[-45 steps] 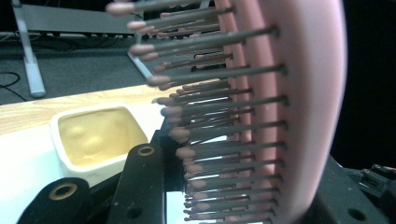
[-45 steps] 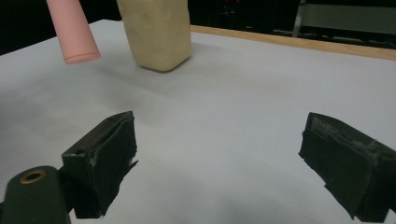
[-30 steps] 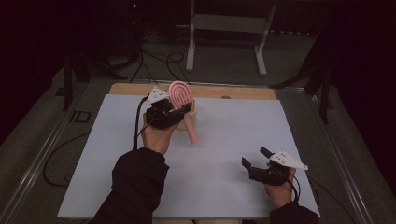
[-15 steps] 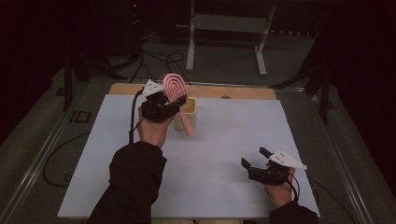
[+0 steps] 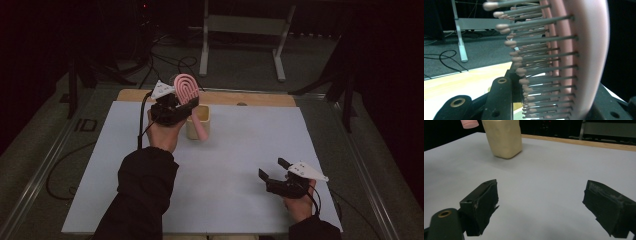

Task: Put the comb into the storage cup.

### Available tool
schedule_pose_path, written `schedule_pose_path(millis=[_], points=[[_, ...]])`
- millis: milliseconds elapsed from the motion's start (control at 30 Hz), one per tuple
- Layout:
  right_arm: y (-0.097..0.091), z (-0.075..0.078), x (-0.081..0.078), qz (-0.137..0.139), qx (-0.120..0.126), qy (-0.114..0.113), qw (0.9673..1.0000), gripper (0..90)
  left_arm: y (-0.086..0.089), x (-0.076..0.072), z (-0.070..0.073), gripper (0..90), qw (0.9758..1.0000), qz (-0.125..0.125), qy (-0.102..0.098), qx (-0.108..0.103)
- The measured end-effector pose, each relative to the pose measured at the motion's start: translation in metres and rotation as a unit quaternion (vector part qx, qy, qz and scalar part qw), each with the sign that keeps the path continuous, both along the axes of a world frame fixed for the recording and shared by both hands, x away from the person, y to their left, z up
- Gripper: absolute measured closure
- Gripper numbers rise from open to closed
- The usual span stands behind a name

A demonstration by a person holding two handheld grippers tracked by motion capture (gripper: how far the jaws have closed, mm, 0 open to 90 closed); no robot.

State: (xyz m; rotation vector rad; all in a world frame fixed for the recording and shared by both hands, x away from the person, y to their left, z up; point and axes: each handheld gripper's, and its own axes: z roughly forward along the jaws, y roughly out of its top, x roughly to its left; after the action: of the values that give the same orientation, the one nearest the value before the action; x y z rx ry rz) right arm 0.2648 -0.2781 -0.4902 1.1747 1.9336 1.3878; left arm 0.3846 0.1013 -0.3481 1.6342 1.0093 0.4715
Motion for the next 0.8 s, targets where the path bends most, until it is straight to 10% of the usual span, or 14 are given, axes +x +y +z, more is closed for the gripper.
schedule_pose_path(millis=[800], points=[[0.0, -0.002, 0.001, -0.001, -0.003, 0.004, 1.0, 12.4, 0.002, 0.013, 0.014, 62.8, 0.9998, 0.002, -0.014, 0.017]])
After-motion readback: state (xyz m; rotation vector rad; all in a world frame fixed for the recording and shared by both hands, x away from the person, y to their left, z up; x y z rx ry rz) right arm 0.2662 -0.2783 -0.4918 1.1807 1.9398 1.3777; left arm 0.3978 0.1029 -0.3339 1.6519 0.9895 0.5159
